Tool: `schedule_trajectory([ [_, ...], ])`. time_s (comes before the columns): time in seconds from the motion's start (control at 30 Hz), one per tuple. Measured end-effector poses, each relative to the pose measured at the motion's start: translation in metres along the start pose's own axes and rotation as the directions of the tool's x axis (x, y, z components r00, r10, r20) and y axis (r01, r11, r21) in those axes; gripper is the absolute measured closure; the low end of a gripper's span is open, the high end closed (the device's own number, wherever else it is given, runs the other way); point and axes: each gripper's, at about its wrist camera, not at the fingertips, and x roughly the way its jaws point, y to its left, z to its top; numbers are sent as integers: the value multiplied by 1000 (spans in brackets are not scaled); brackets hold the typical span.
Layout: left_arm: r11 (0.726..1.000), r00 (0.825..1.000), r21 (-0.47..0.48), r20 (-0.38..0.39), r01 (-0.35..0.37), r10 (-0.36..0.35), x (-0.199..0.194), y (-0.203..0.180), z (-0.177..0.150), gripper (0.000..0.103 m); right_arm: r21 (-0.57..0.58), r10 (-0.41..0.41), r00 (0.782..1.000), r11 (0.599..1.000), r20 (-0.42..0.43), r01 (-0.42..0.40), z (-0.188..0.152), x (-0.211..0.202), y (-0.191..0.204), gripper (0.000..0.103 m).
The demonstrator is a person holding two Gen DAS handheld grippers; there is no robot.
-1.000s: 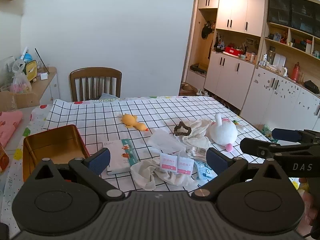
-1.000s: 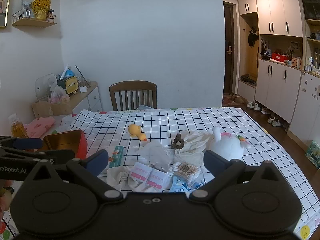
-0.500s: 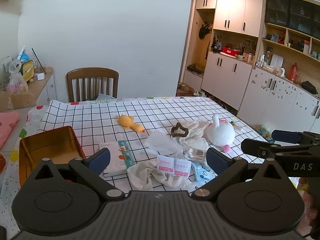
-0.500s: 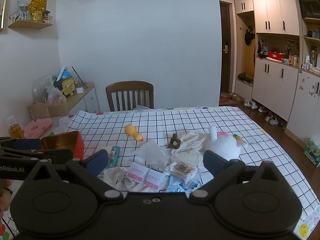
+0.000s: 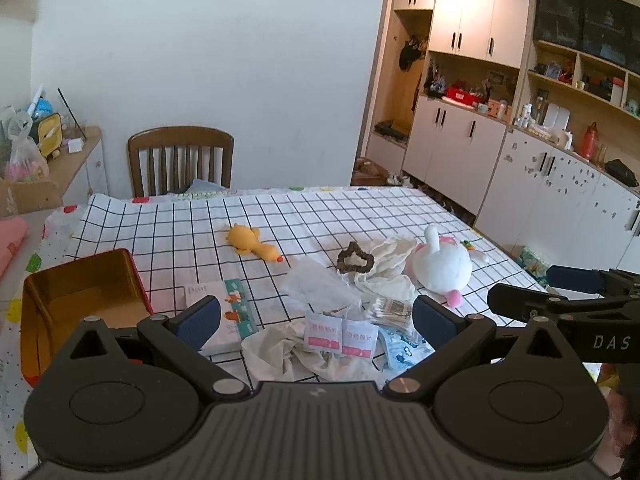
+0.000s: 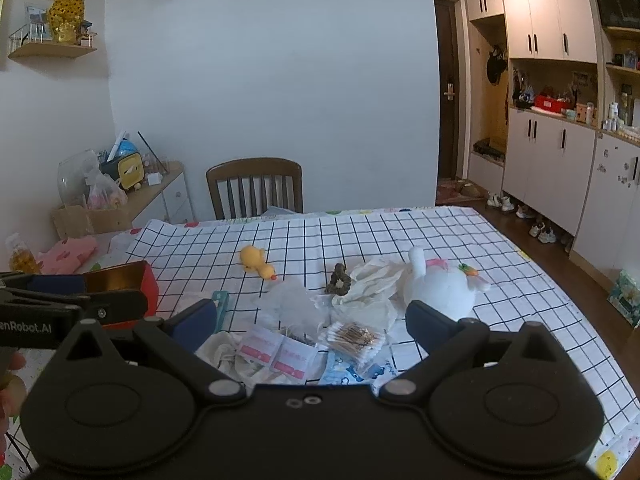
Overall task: Organize soft objects
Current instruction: 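Grasp the cotton-swab bag with the right gripper while the left grasps the wipe packets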
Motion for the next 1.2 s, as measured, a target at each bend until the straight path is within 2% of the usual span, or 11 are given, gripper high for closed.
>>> schedule_trajectory([
  [0.13, 1000, 1000, -9, -22, -11, 11, 13, -2, 1, 0, 1, 11, 1000, 1000, -24, -11, -1, 12, -9, 3],
  [0.43, 998, 993, -36, -105, -55, 51, 51, -1, -4, 0, -29, 34, 990, 999, -139, -39, -8, 57, -31, 4],
  [0.6, 996, 987, -44, -145, -76, 69, 78, -3, -9, 0, -55, 42, 977, 997, -207, -54, -16, 86, -46, 12],
  [0.83, 999, 984, 7, -171, -52, 52, 115, -20, -12, 0, -80, 70, 963, 992, -261, -94, -14, 120, -71, 13],
  [1.03, 997, 975, 46, -209, -63, 71, 149, -33, -18, 0, -104, 82, 955, 988, -285, -116, -12, 153, -81, 13],
  [1.2, 995, 966, 84, -246, -61, 80, 173, -39, -24, 0, -115, 123, 937, 979, -328, -169, -12, 175, -85, 15],
])
